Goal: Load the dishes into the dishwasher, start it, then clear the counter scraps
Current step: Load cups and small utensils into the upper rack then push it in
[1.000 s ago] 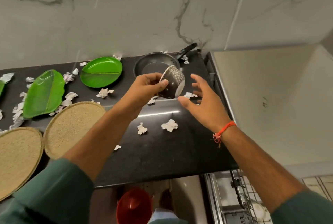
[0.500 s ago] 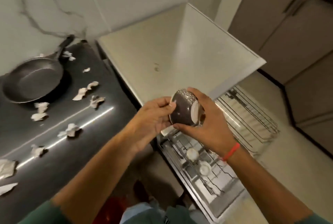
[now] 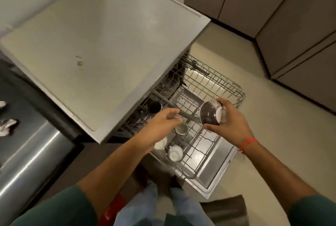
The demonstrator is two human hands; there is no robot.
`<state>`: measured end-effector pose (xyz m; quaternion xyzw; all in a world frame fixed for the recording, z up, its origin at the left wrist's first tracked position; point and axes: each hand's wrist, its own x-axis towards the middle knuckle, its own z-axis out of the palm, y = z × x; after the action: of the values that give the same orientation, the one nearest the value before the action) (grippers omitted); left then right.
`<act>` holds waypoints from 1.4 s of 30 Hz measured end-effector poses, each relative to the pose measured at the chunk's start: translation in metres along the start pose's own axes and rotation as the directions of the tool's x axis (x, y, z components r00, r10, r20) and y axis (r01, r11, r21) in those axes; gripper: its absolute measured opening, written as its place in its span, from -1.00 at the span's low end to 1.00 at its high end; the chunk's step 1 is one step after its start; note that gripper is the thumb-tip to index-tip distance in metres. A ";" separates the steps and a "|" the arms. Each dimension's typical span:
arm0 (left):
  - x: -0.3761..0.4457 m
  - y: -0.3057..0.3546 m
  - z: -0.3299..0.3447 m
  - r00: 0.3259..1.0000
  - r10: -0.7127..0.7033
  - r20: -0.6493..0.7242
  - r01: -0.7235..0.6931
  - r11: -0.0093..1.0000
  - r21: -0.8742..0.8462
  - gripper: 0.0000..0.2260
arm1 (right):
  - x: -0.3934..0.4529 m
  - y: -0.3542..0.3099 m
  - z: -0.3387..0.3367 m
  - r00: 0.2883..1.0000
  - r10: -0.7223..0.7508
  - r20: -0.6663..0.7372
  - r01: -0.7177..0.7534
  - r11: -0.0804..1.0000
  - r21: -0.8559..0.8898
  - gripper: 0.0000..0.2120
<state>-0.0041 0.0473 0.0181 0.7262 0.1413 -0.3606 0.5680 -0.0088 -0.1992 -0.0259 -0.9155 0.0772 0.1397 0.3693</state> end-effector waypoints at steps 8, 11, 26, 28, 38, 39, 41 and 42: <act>0.087 -0.009 0.029 0.997 -0.068 0.023 0.064 0.987 0.150 -0.49 | 0.083 0.036 0.050 0.991 0.089 0.100 -0.064 0.971 -0.231 -0.05; 0.113 -0.016 0.029 0.995 -0.104 0.007 0.101 0.977 0.189 -0.48 | 0.105 0.046 0.075 0.986 0.114 0.120 -0.067 0.938 -0.341 -0.03; 0.159 -0.064 0.001 0.980 -0.197 0.003 0.192 0.963 0.191 -0.50 | 0.186 0.076 0.109 0.961 0.276 0.017 -0.257 0.912 -0.319 -0.07; 0.163 -0.065 0.003 0.980 -0.199 0.004 0.195 0.963 0.184 -0.49 | 0.191 0.077 0.110 0.965 0.261 -0.003 -0.245 0.902 -0.355 -0.07; 0.171 -0.059 0.014 0.986 -0.163 0.044 0.156 0.978 0.136 -0.50 | 0.191 0.098 0.126 0.998 0.051 0.045 -0.009 0.757 -0.653 -0.06; 0.171 -0.058 0.014 0.986 -0.158 0.045 0.152 0.980 0.130 -0.50 | 0.191 0.101 0.128 0.998 0.041 0.049 0.002 0.748 -0.664 -0.06; 0.171 -0.058 0.015 0.987 -0.153 0.045 0.146 0.981 0.128 -0.49 | 0.189 0.104 0.130 0.998 0.033 0.049 0.008 0.743 -0.669 -0.06; 0.170 -0.058 0.016 0.987 -0.153 0.044 0.147 0.981 0.126 -0.49 | 0.189 0.106 0.130 0.998 0.034 0.049 0.007 0.747 -0.665 -0.06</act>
<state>0.0739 0.0159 -0.1417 0.7370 0.1581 -0.4296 0.4972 0.1184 -0.1910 -0.2440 -0.9819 0.0182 0.1871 0.0208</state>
